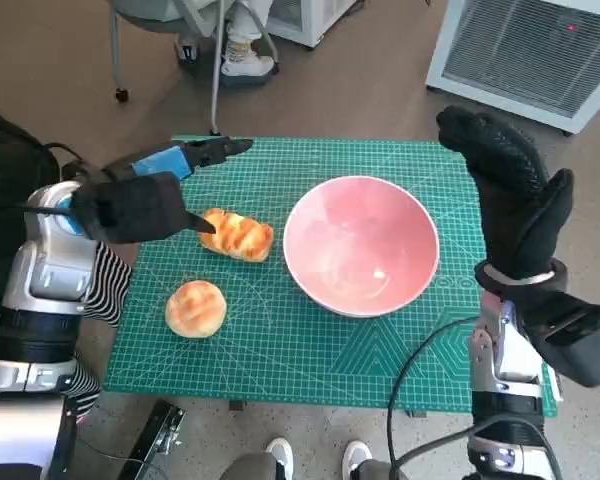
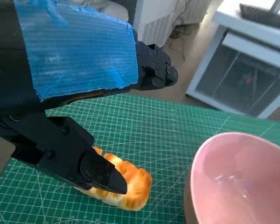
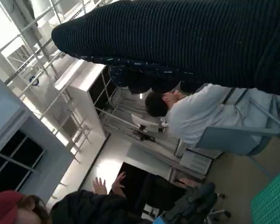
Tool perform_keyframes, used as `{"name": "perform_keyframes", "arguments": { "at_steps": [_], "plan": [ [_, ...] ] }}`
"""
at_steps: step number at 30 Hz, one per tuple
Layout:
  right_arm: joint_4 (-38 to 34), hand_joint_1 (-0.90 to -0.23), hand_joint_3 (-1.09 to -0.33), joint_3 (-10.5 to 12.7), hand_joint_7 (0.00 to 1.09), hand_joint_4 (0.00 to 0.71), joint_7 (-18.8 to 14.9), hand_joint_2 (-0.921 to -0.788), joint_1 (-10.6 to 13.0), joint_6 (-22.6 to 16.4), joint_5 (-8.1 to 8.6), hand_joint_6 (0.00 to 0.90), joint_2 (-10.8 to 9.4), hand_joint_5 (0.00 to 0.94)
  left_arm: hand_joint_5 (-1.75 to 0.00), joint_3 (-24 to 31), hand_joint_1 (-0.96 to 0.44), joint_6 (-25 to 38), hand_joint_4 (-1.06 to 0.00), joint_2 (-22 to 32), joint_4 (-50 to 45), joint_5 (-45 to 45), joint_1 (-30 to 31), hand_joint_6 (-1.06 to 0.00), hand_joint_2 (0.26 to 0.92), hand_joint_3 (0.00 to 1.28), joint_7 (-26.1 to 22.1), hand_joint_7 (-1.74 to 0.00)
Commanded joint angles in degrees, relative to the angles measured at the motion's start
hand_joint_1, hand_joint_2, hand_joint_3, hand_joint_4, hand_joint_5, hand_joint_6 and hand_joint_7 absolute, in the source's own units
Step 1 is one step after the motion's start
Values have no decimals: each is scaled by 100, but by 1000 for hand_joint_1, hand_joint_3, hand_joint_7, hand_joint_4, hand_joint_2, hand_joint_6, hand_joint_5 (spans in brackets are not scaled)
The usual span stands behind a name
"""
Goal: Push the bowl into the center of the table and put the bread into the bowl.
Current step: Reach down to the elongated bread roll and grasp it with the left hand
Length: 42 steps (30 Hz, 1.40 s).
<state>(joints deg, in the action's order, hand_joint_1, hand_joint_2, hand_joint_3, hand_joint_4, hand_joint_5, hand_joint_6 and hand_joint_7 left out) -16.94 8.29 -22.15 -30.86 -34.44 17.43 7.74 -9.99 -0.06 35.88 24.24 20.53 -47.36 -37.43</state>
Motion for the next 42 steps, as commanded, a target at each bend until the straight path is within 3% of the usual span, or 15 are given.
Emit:
{"name": "perform_keyframes", "arguments": {
  "at_steps": [1,25,42],
  "plan": [
    [-29,-734,-671,-12,315,194,44,-921,110,47,-67,176,-32,3,0,-233,52,55,-97,-65,345,202,-317,-257,731,16,39,-21],
    [-11,-726,-672,-4,334,196,4,-921,149,91,-17,168,-8,2,0,-1364,-116,-201,-90,-808,3156,1204,-1438,-265,725,6,713,-5],
    [86,-721,-673,9,344,200,16,-921,215,184,-1,162,9,3,-1,-1833,-142,-254,-96,-1343,4508,1581,-1714,-272,725,4,1149,-4]
  ]
}}
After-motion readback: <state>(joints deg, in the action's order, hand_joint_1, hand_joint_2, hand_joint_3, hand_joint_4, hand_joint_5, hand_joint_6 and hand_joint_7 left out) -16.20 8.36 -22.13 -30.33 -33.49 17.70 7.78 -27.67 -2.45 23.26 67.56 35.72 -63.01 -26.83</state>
